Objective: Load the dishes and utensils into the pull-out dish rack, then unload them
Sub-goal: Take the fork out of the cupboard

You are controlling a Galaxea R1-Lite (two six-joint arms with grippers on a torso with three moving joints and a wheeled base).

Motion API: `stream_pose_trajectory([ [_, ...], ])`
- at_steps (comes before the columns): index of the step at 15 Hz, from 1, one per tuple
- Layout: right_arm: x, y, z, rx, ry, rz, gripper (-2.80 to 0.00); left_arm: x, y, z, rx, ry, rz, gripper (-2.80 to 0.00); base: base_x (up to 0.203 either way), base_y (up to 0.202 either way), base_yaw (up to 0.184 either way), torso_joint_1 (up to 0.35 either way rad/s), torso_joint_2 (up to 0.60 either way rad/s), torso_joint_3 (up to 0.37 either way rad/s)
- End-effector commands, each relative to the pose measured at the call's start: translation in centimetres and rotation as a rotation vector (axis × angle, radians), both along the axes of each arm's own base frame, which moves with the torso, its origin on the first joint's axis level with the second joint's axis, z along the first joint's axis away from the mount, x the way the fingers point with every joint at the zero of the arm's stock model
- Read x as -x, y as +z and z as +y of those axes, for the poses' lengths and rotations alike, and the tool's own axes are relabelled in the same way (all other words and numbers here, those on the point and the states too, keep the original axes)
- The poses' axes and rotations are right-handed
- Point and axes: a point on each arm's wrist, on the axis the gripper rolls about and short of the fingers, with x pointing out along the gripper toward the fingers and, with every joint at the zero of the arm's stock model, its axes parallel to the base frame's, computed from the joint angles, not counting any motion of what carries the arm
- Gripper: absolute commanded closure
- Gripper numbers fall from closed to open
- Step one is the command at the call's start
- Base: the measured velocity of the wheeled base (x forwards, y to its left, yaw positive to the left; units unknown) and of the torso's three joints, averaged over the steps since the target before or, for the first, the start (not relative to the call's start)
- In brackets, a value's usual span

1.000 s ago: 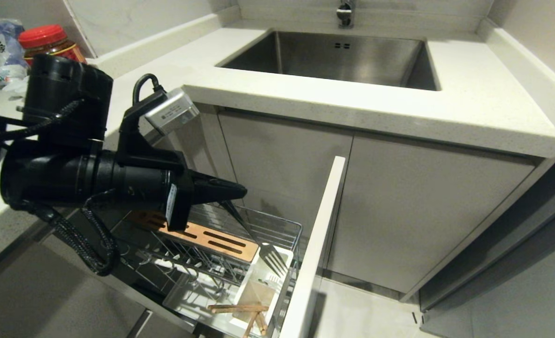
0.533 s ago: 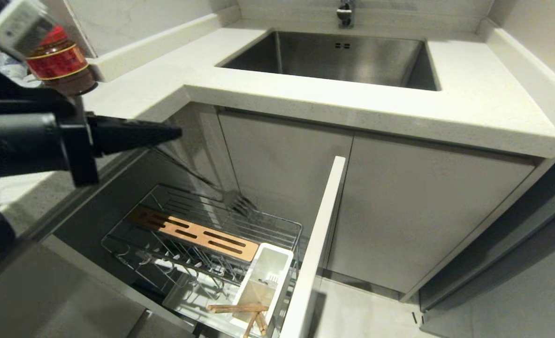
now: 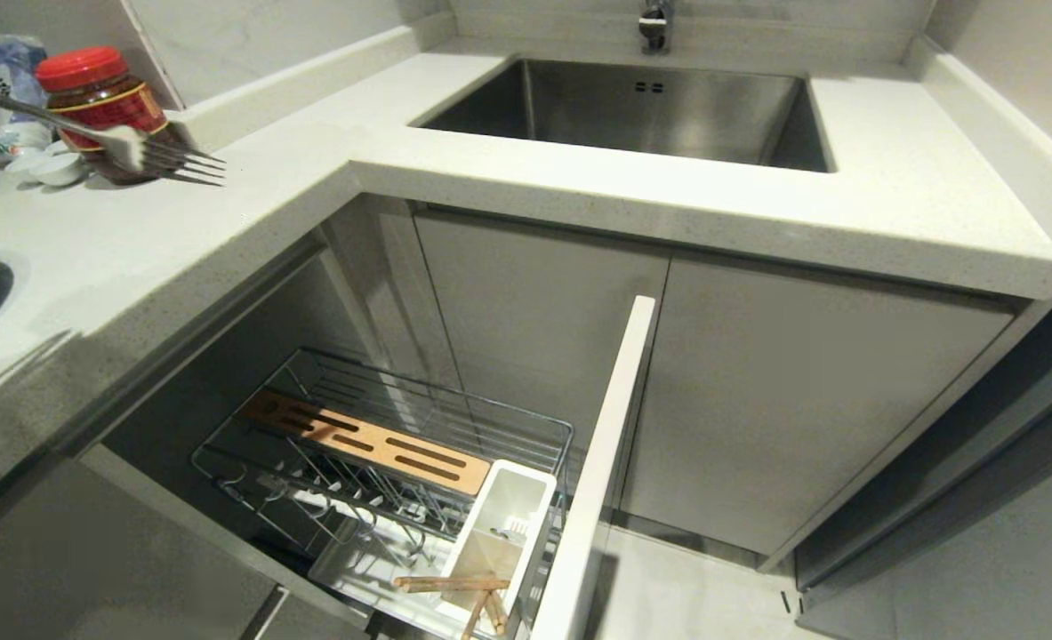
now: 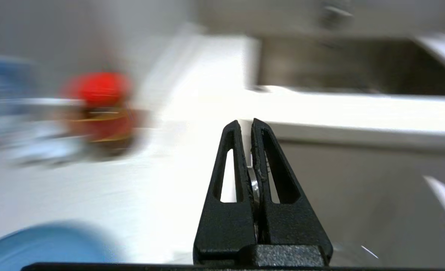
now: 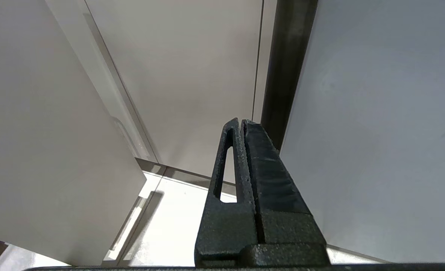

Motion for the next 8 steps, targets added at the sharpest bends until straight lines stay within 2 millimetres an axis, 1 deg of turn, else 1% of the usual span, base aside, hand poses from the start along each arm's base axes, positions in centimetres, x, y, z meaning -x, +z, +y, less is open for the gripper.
stream_pose_trajectory([
  [1, -0.2, -0.7, 0.0, 0.0, 0.0, 0.025, 0.0, 3.4, 0.9, 0.6, 0.013, 0.221, -0.092, 0.0, 0.0, 0.0, 0.0, 0.0, 0.0, 0.0],
  [3, -0.2, -0.7, 0.0, 0.0, 0.0, 0.024, 0.0, 5.2, 1.2, 0.7, 0.033, 0.422, -0.146, 0.0, 0.0, 0.0, 0.0, 0.0, 0.0, 0.0],
  [5, -0.2, -0.7, 0.0, 0.0, 0.0, 0.025, 0.0, 6.5, 1.1, 0.6, 0.102, 0.64, -0.202, 0.0, 0.0, 0.0, 0.0, 0.0, 0.0, 0.0],
  [7, -0.2, -0.7, 0.0, 0.0, 0.0, 0.024, 0.0, 7.2, 0.7, 0.8, 0.201, 0.837, -0.254, 0.0, 0.0, 0.0, 0.0, 0.0, 0.0, 0.0],
  [8, -0.2, -0.7, 0.0, 0.0, 0.0, 0.024, 0.0, 7.3, -0.1, 1.1, 0.269, 0.931, -0.273, 0.0, 0.0, 0.0, 0.0, 0.0, 0.0, 0.0],
])
